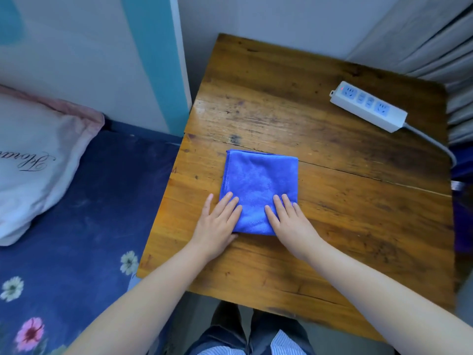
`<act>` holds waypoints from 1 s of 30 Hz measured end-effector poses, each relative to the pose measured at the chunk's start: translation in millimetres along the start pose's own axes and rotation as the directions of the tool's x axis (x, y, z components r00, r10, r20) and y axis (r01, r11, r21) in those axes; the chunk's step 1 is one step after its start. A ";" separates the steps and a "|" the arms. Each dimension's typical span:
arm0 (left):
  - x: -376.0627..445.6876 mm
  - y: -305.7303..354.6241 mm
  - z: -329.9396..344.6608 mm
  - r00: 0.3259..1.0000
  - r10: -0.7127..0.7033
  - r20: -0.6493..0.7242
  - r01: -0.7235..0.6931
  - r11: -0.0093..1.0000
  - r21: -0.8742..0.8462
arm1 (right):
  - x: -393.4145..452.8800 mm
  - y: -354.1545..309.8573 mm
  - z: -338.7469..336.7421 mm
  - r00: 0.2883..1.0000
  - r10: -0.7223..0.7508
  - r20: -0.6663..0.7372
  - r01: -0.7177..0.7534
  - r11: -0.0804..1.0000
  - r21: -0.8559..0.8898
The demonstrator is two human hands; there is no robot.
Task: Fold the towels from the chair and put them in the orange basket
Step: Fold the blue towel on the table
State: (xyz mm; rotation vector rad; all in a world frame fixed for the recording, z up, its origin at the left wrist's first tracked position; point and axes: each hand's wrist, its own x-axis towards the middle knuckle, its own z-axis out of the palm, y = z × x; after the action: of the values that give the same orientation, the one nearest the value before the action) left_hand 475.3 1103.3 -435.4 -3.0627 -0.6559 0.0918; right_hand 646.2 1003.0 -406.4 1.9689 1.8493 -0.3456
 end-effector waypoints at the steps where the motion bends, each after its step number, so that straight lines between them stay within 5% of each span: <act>1: 0.0 0.7 5.5 0.999 0.005 -0.039 -0.006 1.000 -0.018 | 0.4 -0.4 -1.7 1.000 0.006 -0.013 -0.005 1.000 0.029; 9: 0.2 11.2 16.7 0.912 -0.037 -0.408 -0.002 0.996 -0.095 | -8.5 20.0 -20.5 1.000 -0.003 -0.021 0.011 0.904 0.428; 15: 13.0 -12.4 -2.4 0.879 0.139 -0.456 -0.195 0.978 -0.078 | -15.8 31.1 -15.5 0.957 -0.115 -0.268 0.175 0.961 0.212; 23: 47.1 -26.0 -66.3 0.850 0.315 -0.423 -0.351 0.936 -0.008 | -19.1 54.6 -40.0 0.911 -0.047 -0.409 0.118 0.982 0.149; 30: 55.1 -21.0 -104.6 0.883 0.230 -0.408 -0.250 0.968 0.004 | -22.8 93.9 -101.3 0.953 -0.132 -0.273 0.166 0.980 0.108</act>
State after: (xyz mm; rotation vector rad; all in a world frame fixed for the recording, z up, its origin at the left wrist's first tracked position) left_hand 523.1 1145.4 -333.6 -3.0411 -0.2539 -0.5549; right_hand 727.1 1026.3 -294.6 2.0491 2.2030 -0.2620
